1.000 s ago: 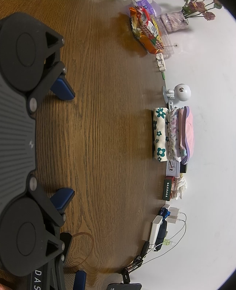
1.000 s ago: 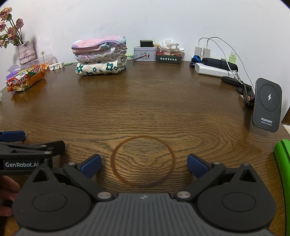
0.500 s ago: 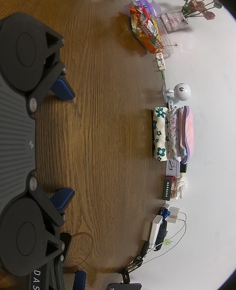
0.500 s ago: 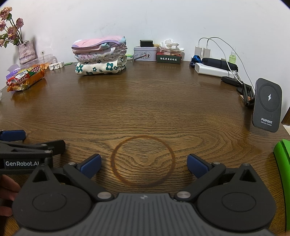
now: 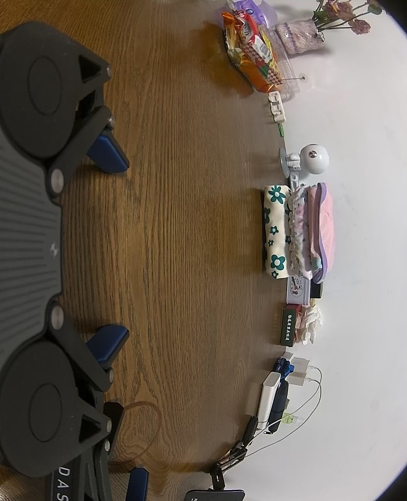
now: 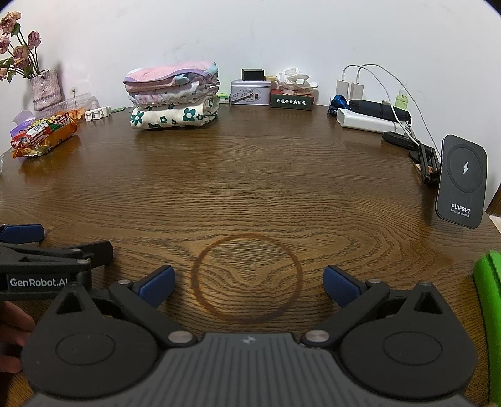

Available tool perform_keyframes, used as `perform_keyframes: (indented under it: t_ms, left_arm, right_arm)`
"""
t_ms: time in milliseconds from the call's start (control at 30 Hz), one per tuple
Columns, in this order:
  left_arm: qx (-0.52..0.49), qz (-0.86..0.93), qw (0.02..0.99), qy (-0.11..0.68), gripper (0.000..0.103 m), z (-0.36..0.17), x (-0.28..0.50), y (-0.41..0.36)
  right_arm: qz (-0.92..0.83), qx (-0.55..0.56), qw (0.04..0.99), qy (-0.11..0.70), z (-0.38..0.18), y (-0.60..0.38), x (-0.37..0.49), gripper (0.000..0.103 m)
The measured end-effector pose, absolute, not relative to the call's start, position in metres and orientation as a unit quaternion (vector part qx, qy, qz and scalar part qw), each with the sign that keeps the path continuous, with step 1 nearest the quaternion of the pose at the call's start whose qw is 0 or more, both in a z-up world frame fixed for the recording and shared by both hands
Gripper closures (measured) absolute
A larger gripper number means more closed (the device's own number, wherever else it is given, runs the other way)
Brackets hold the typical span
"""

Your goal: Fold clothes

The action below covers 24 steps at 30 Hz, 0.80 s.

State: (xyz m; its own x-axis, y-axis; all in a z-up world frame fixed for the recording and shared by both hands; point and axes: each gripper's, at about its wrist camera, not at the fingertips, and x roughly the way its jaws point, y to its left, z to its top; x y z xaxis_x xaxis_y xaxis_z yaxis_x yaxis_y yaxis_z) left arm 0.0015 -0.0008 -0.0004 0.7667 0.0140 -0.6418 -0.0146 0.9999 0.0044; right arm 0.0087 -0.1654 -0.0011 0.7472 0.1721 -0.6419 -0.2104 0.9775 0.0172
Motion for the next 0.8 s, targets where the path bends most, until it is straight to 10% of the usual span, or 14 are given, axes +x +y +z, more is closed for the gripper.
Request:
perform_keyframes:
  t_ms: [800]
  left_arm:
    - [-0.003, 0.017, 0.940, 0.341, 0.000, -0.0004, 0.0021, 0.0000]
  right_arm:
    - [0.102, -0.028, 0.934, 0.341, -0.0004, -0.1651, 0.0087, 0.000]
